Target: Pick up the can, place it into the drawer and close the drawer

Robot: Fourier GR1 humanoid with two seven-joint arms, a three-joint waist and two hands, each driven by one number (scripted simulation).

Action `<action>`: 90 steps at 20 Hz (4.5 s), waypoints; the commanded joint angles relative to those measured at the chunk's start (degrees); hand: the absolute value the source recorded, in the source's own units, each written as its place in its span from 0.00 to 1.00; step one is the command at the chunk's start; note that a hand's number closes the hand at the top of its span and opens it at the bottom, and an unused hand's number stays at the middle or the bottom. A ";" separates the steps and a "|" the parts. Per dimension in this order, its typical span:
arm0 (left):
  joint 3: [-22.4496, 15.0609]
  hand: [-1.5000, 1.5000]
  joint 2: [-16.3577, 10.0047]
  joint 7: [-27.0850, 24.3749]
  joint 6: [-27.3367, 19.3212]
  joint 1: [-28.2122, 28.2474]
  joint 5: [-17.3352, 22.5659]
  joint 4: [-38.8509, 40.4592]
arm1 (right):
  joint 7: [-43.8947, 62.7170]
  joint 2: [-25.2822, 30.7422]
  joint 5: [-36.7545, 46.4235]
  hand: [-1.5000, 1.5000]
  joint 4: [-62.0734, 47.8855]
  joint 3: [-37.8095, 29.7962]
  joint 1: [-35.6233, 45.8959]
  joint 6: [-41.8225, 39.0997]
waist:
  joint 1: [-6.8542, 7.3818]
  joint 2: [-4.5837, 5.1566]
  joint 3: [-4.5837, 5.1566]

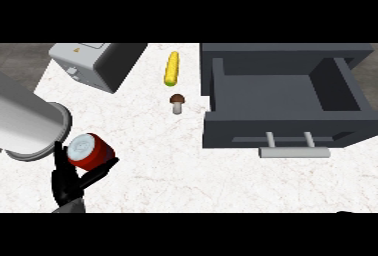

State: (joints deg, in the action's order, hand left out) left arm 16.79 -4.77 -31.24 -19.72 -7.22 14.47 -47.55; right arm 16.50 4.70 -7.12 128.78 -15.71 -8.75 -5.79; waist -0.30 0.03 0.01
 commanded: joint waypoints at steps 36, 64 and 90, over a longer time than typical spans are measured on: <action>-10.08 1.00 2.64 4.16 16.84 -32.74 -4.68 16.77 | -0.49 0.91 0.57 0.00 -0.24 -3.46 2.36 -0.49 | -0.28 -0.01 0.00; -18.91 1.00 4.77 41.64 -0.87 -66.87 -3.06 4.72 | 2.08 0.31 2.21 0.00 0.80 -2.31 5.46 1.49 | -1.65 0.40 -0.04; -33.61 0.00 4.77 37.30 -14.06 -83.95 10.57 27.41 | 7.08 3.84 2.21 0.00 -0.36 -1.41 12.87 2.39 | -5.25 1.15 -0.17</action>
State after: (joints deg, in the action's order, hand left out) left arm -15.19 0.00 7.03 -31.39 -90.51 23.51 -21.59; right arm 21.66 8.12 -4.56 127.96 -17.09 2.68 -4.09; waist -5.25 1.14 -0.18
